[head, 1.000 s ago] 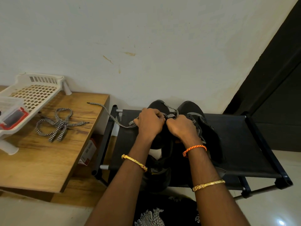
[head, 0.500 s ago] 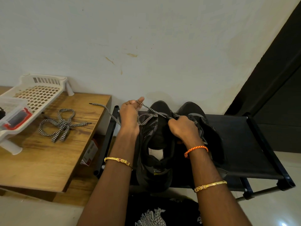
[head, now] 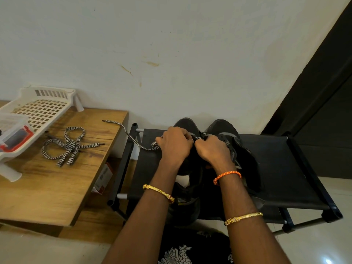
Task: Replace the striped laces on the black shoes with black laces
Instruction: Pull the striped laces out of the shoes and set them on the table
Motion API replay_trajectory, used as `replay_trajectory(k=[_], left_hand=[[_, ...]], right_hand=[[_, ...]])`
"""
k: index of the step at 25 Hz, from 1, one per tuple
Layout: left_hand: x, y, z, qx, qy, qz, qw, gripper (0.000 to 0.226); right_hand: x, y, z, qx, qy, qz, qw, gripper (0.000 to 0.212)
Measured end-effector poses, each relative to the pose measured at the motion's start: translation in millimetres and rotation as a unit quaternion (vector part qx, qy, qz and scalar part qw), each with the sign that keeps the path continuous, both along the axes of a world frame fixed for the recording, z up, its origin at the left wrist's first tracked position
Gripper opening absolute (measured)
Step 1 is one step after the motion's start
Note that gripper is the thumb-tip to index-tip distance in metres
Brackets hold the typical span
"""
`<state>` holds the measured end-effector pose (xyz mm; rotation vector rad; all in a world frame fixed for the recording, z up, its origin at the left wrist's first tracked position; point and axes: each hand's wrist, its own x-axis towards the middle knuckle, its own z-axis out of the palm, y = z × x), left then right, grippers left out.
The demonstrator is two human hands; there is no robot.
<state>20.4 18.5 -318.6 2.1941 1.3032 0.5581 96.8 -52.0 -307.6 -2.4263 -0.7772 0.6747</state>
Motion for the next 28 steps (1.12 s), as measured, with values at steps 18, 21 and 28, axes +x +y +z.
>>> replay_trajectory(k=[18,21,28], left_hand=[[-20,25,13,-0.244,-0.455,0.214,0.829,0.017],[-12,10,8,-0.073,-0.177,0.0,0.982,0.011],[-3,0,2,0.02,-0.021,-0.012,1.0,0.013]], right_hand=[[-1,-3,3,0.01,0.012,-0.01,1.0,0.027],[0,-2,2,0.005,0.005,-0.004,1.0,0.026],[-2,0,0,0.005,0.007,-0.005,1.0,0.027]])
